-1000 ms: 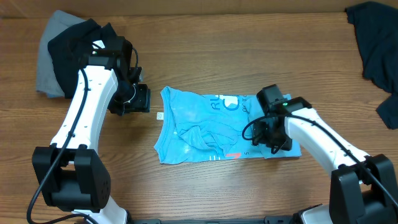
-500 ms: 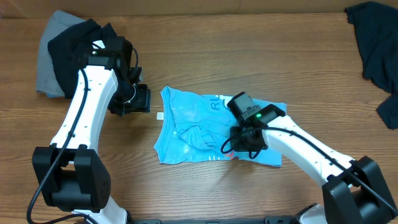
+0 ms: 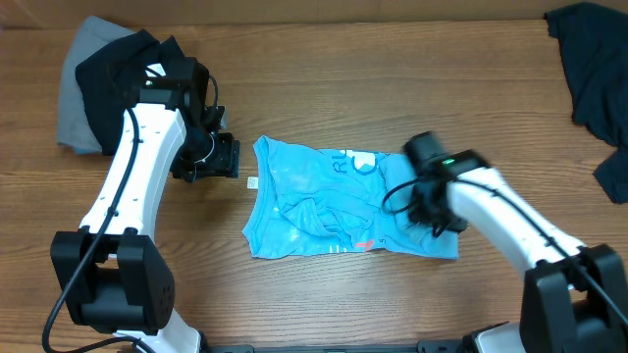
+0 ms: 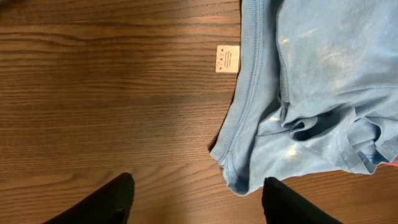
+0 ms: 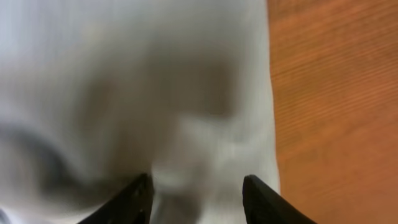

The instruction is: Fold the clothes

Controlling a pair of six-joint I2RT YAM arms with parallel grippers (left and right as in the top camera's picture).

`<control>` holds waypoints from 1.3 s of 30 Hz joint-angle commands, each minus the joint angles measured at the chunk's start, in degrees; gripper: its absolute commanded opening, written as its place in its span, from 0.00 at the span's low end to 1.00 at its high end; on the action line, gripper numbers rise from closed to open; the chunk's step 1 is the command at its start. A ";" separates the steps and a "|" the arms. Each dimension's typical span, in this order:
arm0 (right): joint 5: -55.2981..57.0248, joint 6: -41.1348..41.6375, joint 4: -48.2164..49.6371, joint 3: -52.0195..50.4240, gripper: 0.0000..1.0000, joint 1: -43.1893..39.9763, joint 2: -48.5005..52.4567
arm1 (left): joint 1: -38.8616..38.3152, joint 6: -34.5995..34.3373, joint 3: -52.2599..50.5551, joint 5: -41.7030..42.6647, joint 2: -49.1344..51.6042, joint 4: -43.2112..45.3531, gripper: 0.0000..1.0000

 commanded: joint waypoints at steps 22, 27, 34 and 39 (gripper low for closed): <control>-26.47 -13.00 10.91 -10.05 0.47 -21.94 2.93 | 0.26 1.36 0.92 5.46 -0.44 -0.09 0.76; -25.16 -12.92 12.96 -9.49 0.04 -22.60 2.91 | 0.26 1.33 0.76 6.05 -0.42 0.15 0.76; -20.00 -10.97 8.63 -6.38 0.32 -26.25 2.78 | 0.15 0.85 -0.20 8.07 0.24 1.79 0.76; -18.64 -11.32 4.00 -3.08 0.51 -26.77 1.16 | -0.70 0.70 -6.19 11.30 0.48 6.80 0.78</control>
